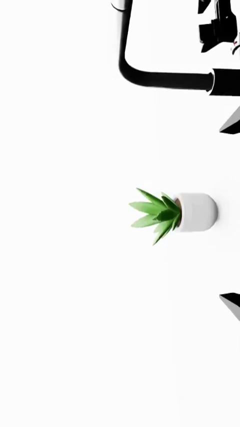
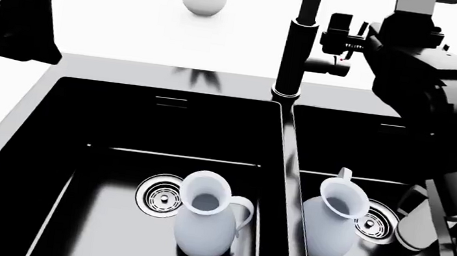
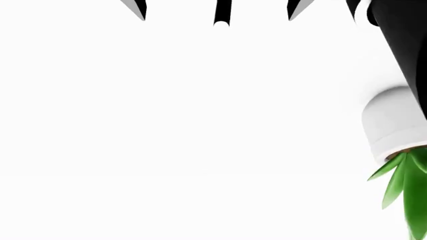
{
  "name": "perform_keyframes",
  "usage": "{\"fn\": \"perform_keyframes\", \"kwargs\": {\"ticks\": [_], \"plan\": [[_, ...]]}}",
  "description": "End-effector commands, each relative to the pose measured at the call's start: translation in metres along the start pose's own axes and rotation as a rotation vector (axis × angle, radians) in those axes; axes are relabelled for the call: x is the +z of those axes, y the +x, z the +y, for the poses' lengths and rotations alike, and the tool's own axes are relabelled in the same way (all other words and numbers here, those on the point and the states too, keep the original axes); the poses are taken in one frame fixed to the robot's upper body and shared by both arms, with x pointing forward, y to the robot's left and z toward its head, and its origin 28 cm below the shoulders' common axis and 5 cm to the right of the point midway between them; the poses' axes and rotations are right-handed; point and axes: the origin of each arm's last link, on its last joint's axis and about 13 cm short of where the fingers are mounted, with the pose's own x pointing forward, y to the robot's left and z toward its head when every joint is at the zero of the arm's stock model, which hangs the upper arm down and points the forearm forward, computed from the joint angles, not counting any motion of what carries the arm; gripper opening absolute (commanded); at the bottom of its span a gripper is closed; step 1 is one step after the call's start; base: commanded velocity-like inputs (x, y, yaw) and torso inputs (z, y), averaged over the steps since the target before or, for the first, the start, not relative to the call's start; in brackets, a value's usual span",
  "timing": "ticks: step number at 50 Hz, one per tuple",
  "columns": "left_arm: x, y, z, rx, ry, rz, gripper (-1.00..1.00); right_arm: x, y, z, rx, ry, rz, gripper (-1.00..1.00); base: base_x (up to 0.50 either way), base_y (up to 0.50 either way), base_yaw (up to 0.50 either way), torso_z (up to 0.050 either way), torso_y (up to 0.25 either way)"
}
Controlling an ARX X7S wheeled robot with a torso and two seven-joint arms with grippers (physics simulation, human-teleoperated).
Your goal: Pick the pitcher and pitcher and place them in the sink. Then turn on the water.
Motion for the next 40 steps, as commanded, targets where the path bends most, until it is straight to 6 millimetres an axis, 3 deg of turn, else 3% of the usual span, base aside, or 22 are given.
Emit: {"fn": "perform_keyframes", "kwargs": {"ticks": [1, 17, 26, 40], "plan": [[0.000, 0.000, 0.001, 0.009, -0.004, -0.002, 1.00, -0.001, 0.002, 0.000, 0.001, -0.001, 0.003, 1.00, 0.00, 0.00, 0.00, 0.000, 0.000], [-0.002, -0.001, 0.002, 0.011, 0.000, -0.002, 1.00, -0.001, 0.002, -0.001, -0.007, 0.002, 0.004, 1.00, 0.00, 0.00, 0.00, 0.002, -0.213], [-0.003, -0.001, 0.002, 0.012, -0.008, 0.006, 1.00, -0.001, 0.003, -0.004, -0.017, 0.010, 0.002, 1.00, 0.00, 0.00, 0.00, 0.001, -0.030], [-0.003, -0.001, 0.001, 0.012, -0.010, 0.008, 1.00, -0.004, 0.001, -0.040, -0.137, 0.086, 0.013, 1.00, 0.00, 0.00, 0.00, 0.000, 0.000]]}}
